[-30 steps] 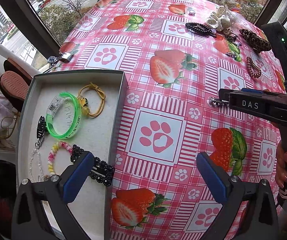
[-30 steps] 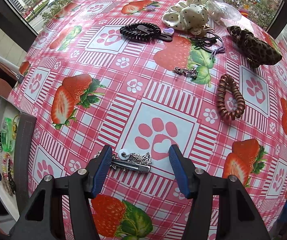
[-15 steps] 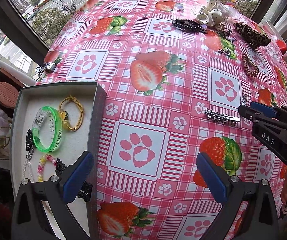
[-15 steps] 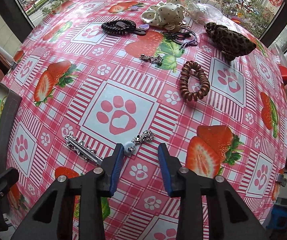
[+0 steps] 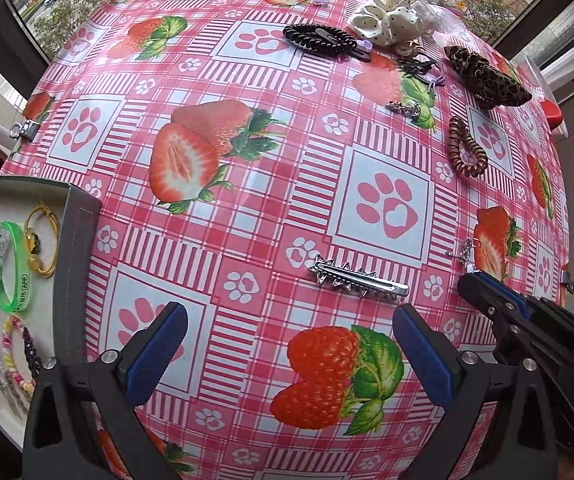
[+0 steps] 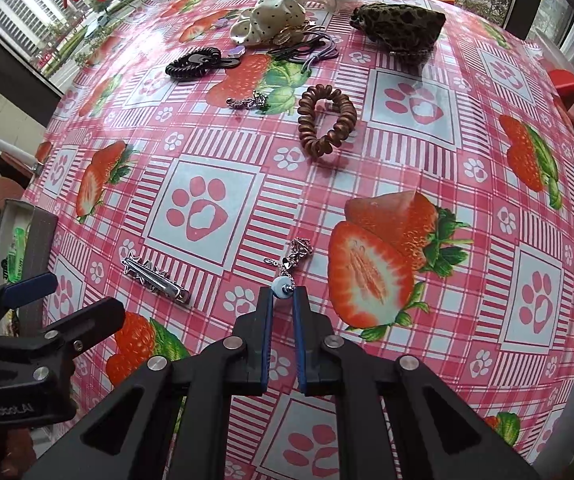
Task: Organize jewelry
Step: 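Grasp the silver barrette with the left gripper while the right grasps the silver charm with white bead, then carry the silver barrette and charm in both grippers over the tray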
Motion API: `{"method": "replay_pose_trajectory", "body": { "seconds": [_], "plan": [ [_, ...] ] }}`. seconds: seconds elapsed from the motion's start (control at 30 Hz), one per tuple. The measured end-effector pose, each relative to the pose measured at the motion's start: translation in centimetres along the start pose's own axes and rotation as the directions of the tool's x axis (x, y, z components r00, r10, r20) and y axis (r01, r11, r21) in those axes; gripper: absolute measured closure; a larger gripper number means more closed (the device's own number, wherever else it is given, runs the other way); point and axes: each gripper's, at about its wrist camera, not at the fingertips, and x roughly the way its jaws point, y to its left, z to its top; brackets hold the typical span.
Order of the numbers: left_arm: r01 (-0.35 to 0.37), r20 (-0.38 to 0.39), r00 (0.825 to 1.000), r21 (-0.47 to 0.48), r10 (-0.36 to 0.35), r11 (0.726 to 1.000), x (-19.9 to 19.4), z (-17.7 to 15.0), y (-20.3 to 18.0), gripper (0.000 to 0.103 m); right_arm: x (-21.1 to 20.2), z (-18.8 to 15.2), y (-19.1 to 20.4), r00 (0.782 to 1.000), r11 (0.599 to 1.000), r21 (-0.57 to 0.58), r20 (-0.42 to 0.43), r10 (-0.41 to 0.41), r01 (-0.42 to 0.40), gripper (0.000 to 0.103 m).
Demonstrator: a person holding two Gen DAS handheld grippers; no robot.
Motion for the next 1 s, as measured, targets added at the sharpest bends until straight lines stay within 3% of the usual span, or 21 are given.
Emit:
{"method": "replay_pose_trajectory", "body": {
  "seconds": [0.2,0.27,0.33,0.4,0.43,0.5,0.63,0.67,0.9,0.93,1.0],
  "plan": [
    [0.006,-0.041,0.999,-0.097,-0.010,0.995,1.6,0.9,-0.8,0.000,-1.7,-1.0,-2.9,1.000,0.999,0.049,0.005,0.022,-0.022,0.086],
    [-0.010,-0.056,0.998,-0.112,0.004,0.994,2.1,1.1,-1.2,0.010,-1.6,-1.1,-3.0,1.000,0.999,0.052,0.001,0.013,-0.013,0.074],
    [-0.038,-0.054,0.998,-0.119,0.031,0.992,2.4,1.3,-1.9,0.010,-2.1,-1.8,-4.1,1.000,0.998,0.059,0.001,0.016,-0.016,0.071],
    [-0.084,-0.059,0.995,-0.104,0.078,0.991,2.8,1.6,-3.2,0.017,-2.5,-2.3,-4.8,1.000,0.998,0.063,0.002,0.016,-0.016,0.071],
    [-0.121,-0.059,0.991,-0.089,0.116,0.989,2.9,1.6,-3.6,0.023,-2.3,-2.0,-4.4,1.000,0.998,0.063,0.004,0.017,-0.017,0.071],
    [-0.127,-0.044,0.991,-0.065,0.125,0.990,2.8,1.8,-4.6,0.031,-2.1,-1.9,-4.0,1.000,0.998,0.057,0.004,0.021,-0.021,0.071],
    [-0.131,-0.010,0.991,0.007,0.131,0.991,2.3,1.7,-5.7,0.074,-1.3,-1.1,-2.4,1.000,1.000,0.024,0.002,0.015,-0.015,0.071],
    [-0.128,-0.007,0.992,0.017,0.128,0.992,2.1,1.7,-5.5,0.079,-1.1,-0.9,-2.1,1.000,1.000,0.014,0.003,0.009,-0.009,0.071],
    [-0.011,0.005,1.000,0.026,0.011,1.000,1.3,0.8,-2.7,0.080,0.4,0.3,0.5,0.994,0.991,-0.081,0.005,-0.106,0.106,0.072],
    [0.006,0.003,1.000,0.023,-0.006,1.000,1.2,0.6,-2.4,0.080,0.5,0.3,0.9,0.992,0.988,-0.094,0.007,-0.126,0.126,0.074],
    [0.028,0.002,1.000,0.023,-0.028,0.999,0.8,0.0,-1.3,0.080,0.6,0.2,1.3,0.987,0.980,-0.115,0.016,-0.161,0.162,0.092]
  ]
}}
